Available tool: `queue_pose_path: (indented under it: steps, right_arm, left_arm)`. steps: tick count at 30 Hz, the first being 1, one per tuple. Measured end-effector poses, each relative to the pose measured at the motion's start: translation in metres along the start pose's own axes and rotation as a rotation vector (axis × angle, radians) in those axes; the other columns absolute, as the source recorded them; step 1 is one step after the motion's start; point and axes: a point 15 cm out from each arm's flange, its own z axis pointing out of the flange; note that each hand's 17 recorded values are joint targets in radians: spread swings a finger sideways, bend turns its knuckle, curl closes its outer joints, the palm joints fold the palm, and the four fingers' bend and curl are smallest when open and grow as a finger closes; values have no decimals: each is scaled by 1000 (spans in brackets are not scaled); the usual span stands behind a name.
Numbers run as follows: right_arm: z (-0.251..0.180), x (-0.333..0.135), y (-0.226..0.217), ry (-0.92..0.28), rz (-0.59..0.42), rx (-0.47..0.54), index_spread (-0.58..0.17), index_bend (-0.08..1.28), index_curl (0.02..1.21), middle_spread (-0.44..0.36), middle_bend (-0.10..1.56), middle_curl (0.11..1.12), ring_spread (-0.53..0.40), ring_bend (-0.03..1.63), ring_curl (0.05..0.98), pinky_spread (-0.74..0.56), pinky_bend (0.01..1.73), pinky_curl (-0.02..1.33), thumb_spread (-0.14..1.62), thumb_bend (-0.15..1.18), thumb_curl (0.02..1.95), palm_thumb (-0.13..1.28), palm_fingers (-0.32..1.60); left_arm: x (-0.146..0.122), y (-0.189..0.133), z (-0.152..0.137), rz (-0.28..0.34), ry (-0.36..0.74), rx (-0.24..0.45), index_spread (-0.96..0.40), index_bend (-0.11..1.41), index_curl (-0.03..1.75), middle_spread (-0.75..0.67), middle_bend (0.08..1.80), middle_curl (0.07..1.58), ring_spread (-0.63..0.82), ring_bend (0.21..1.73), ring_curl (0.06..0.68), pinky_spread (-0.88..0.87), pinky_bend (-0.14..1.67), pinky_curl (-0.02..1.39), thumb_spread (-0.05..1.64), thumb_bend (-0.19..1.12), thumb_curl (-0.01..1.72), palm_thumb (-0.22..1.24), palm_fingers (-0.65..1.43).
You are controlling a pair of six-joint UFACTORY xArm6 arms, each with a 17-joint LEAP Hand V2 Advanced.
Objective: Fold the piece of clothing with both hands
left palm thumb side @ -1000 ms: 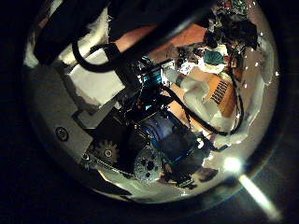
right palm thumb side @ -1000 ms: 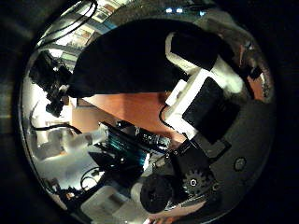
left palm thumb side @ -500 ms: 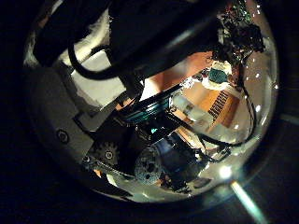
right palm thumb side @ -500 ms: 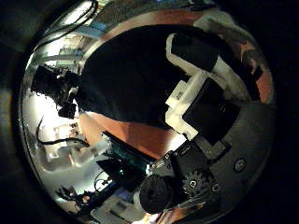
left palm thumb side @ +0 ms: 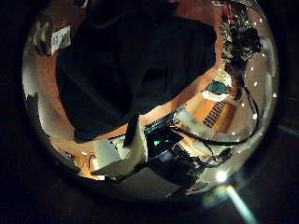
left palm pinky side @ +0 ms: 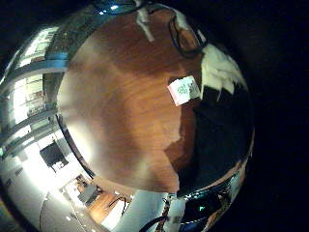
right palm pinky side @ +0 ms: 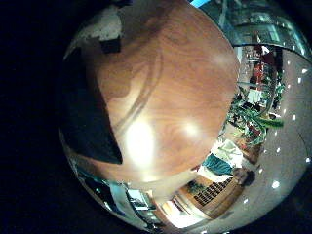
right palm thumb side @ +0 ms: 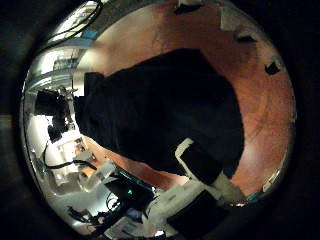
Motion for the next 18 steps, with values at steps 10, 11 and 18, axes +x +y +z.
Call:
queue_pose_path:
  steps: [10, 11, 18]
  right_arm:
    - [-27, 28, 76, -28, -46, -45, -427, 242, 490, -129, 393, 436, -104, 764, 349, 270, 696, 340, 1208, -18, 377, 622, 102]
    - [-23, 25, 85, -35, -55, -61, -424, 235, 484, -128, 386, 431, -109, 763, 347, 264, 679, 331, 1203, -20, 376, 617, 118]
    - [39, 3, 141, -86, -102, -164, -407, 180, 439, -137, 334, 402, -151, 743, 330, 221, 621, 295, 1173, -22, 371, 598, 184]
  left_arm:
    - [-26, 43, -38, 14, 67, 53, -20, 84, 498, 465, 161, 367, 364, 812, 263, 406, 590, 414, 972, -31, 328, 184, -166]
    - [-23, 49, -35, 21, 80, 42, -14, 88, 474, 470, 159, 357, 374, 804, 259, 419, 583, 407, 973, -30, 326, 184, -158]
    - [7, 86, -8, 63, 191, -27, 15, 124, 364, 479, 157, 300, 412, 752, 239, 455, 535, 369, 997, -28, 310, 186, -108]
